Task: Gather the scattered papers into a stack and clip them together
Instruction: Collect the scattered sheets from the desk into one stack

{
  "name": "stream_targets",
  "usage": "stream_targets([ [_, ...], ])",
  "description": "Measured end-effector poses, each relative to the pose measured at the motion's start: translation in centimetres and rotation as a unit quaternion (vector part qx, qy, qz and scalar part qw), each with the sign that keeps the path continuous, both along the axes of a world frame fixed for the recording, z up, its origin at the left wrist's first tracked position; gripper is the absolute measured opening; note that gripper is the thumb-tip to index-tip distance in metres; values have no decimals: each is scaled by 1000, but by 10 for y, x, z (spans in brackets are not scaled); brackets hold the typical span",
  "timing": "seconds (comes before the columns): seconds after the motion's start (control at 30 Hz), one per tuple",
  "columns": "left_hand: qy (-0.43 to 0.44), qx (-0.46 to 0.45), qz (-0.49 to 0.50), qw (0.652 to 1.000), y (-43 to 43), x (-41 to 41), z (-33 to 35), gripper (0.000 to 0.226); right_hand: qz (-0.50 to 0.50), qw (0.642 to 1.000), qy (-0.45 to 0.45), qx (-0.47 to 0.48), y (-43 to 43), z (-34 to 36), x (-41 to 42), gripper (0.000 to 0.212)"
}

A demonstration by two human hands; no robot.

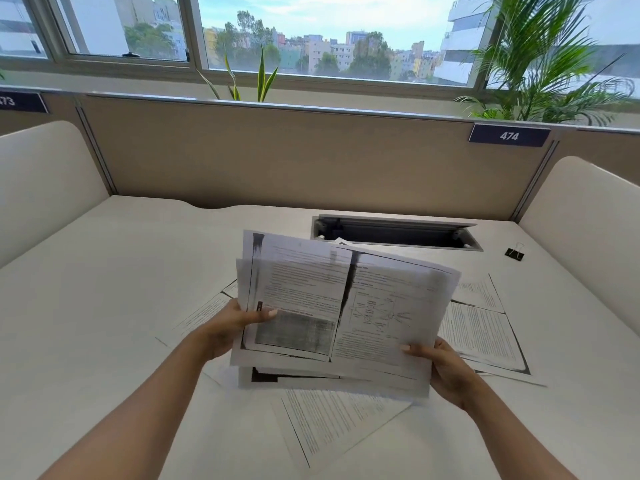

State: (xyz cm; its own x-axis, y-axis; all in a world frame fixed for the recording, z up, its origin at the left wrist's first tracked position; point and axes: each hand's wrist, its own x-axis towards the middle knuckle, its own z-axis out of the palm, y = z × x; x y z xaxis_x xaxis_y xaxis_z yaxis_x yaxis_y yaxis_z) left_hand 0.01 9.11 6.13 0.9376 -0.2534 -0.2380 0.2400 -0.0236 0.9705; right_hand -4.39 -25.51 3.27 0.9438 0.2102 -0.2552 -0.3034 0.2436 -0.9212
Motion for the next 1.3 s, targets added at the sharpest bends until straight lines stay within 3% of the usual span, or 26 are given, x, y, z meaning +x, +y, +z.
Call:
stream_targets([
  [0.17, -57, -34, 47, 997, -12, 2, 1, 82, -57, 996, -64, -26, 6, 7, 6, 66],
  [0.27, -100, -56, 86, 990, -17, 5, 8, 35, -84, 990, -110, -25, 8, 12, 10, 35],
  [0.3, -114, -54, 98, 987, -18, 5, 11, 30, -100, 987, -126, -22, 9, 14, 11, 27],
  [0.4, -138, -41, 85, 986, -18, 3, 14, 39, -130, 978, -155, -55, 11, 15, 12, 31],
  [0.5, -125, -3, 50, 991, -12, -4, 7, 80, -137, 973, -145, -118, 11, 11, 7, 65],
  [0.57, -115, 3, 34, 993, -11, -9, -3, 87, -132, 973, -134, -136, 11, 6, 3, 77],
  [0.7, -77, 5, 46, 996, -13, -18, -18, 90, -141, 972, -135, -131, 13, 3, -4, 80],
  [0.77, -72, -11, 53, 996, -15, -19, -19, 83, -143, 970, -139, -141, 15, 5, -3, 78],
  [0.87, -88, -25, 85, 992, -18, -15, -14, 43, -157, 966, -147, -141, 17, 10, 0, 70],
  [0.9, -95, -28, 91, 991, -19, -13, -12, 40, -163, 965, -153, -139, 17, 11, 1, 70],
  [1.07, -101, -13, 77, 992, -18, -13, -12, 40, -170, 962, -145, -156, 17, 4, 1, 58],
  [1.17, -81, 4, 48, 996, -19, -21, -23, 70, -160, 962, -121, -183, 17, -7, -2, 38],
  [1.2, -76, 3, 57, 996, -21, -22, -26, 65, -160, 961, -115, -194, 17, -12, -2, 33],
  [1.3, -57, 4, 101, 993, -25, -21, -27, 23, -158, 952, -107, -241, 18, -16, 0, 39],
])
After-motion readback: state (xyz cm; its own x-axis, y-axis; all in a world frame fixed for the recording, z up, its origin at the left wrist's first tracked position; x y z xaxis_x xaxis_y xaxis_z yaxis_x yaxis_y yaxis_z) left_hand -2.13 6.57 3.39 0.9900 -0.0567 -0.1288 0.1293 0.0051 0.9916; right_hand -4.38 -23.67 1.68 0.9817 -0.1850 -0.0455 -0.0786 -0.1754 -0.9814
